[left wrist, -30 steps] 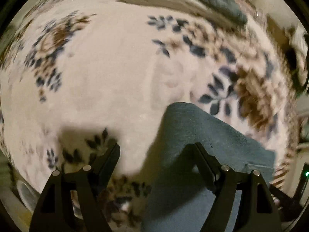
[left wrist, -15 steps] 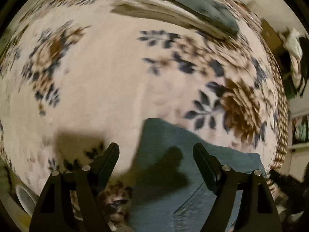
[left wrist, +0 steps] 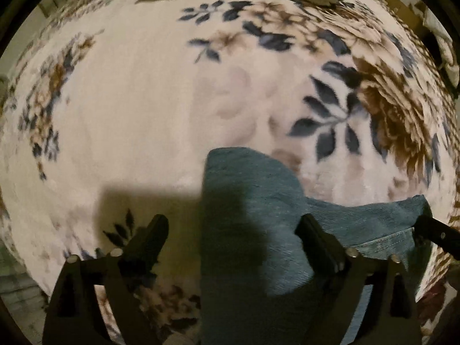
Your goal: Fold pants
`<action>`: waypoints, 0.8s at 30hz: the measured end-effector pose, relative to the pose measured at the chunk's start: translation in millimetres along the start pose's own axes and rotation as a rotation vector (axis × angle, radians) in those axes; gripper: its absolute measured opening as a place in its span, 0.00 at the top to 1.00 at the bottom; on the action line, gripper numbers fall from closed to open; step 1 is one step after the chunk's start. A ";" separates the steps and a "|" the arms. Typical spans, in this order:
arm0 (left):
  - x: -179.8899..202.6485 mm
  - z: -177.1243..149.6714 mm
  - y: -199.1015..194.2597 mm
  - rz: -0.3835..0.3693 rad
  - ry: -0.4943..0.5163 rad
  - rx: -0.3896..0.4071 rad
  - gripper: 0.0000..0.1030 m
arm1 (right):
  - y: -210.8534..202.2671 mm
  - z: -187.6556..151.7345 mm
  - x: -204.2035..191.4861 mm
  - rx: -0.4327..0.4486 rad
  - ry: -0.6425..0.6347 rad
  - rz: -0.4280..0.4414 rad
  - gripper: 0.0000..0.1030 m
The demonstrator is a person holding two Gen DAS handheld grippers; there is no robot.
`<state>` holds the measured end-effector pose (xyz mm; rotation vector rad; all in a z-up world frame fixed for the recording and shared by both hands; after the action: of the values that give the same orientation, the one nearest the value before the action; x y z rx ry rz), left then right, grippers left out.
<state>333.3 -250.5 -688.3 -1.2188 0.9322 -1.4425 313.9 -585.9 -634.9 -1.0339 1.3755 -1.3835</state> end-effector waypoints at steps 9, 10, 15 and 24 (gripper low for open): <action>-25.4 -5.2 -36.5 -0.177 -0.158 0.022 0.00 | -43.1 -10.9 48.9 0.030 0.125 0.241 0.15; -28.8 -11.0 -42.9 -0.189 -0.168 0.029 0.00 | -47.1 -20.5 68.4 0.025 0.159 0.221 0.15; -51.8 -60.6 -45.3 -0.219 -0.261 -0.029 0.00 | -2.6 -76.9 128.6 -0.156 0.323 0.263 0.15; -58.2 -104.6 -37.8 -0.162 -0.255 -0.054 0.00 | 20.7 -116.4 74.4 -0.199 0.297 0.294 0.88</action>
<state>223.4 -189.8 -685.6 -1.5074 0.7153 -1.3540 183.7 -628.8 -661.8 -0.7297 1.8343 -1.2302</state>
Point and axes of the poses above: each gripper's, at about its wrist camera, not at the fingertips, and y roughly the way its jaws point, x to its right, z to its top, the point moved 5 cm from there along y, roughly the way its jaws point, and after that the axes turned 9 degrees about -z, right-handed, at the moved point
